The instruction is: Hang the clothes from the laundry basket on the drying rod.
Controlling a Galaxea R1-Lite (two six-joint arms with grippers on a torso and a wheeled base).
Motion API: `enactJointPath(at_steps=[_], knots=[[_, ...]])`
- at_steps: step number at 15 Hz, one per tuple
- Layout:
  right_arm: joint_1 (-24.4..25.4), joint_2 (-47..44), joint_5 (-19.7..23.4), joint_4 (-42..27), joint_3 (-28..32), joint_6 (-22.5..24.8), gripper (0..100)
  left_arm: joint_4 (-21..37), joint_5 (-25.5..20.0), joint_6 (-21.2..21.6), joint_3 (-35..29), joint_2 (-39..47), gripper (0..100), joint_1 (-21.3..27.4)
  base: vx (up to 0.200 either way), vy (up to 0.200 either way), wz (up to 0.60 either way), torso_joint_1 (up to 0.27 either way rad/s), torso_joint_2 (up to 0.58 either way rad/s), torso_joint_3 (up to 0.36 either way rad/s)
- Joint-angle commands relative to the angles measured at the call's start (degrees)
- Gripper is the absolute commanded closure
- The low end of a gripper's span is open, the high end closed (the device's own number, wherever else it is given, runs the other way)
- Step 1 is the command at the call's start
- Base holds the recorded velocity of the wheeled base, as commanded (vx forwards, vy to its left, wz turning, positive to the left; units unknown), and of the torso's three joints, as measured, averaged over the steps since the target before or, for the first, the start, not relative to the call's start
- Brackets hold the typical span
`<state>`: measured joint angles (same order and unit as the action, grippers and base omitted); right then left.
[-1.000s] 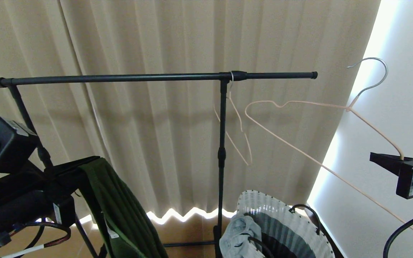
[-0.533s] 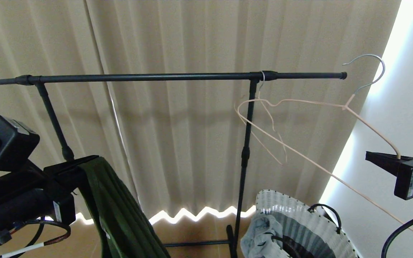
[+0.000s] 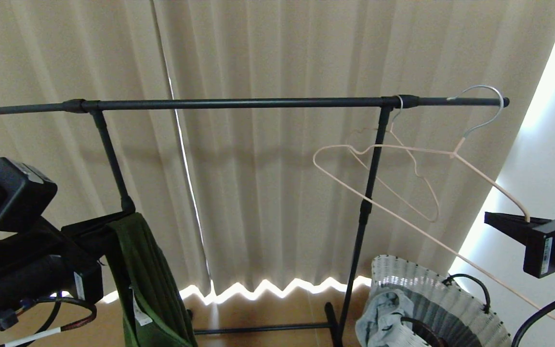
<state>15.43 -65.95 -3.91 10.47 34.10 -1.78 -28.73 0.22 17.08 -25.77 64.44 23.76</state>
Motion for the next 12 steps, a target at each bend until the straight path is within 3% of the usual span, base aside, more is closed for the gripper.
enactJointPath(at_steps=[1,6,8,9,12], knots=[[1.4,-0.1,-0.2,0.1,-1.0,-0.2,100,0.0,0.0,0.1,0.4,0.0,100,0.0,0.000,0.000,0.00,0.000,0.00,0.000],[7.2,-0.2,-0.2,1.8,-1.6,-0.5,100,0.0,0.0,1.2,-0.3,1.3,100,0.4,0.000,0.000,0.00,0.000,0.00,0.000],[13.5,-0.3,-0.2,1.9,-2.1,-3.5,100,0.3,0.3,0.9,-2.8,4.2,100,0.4,0.000,0.000,0.00,0.000,0.00,0.000],[16.5,-0.7,-0.2,1.9,-2.0,-6.0,100,0.5,1.4,0.6,-4.3,6.1,100,0.4,0.000,0.000,0.00,0.000,0.00,0.000],[21.7,-2.0,0.0,2.0,-2.0,-10.5,100,0.5,10.7,-0.9,-9.4,13.6,100,2.0,0.000,0.000,0.00,0.000,0.00,0.000]])
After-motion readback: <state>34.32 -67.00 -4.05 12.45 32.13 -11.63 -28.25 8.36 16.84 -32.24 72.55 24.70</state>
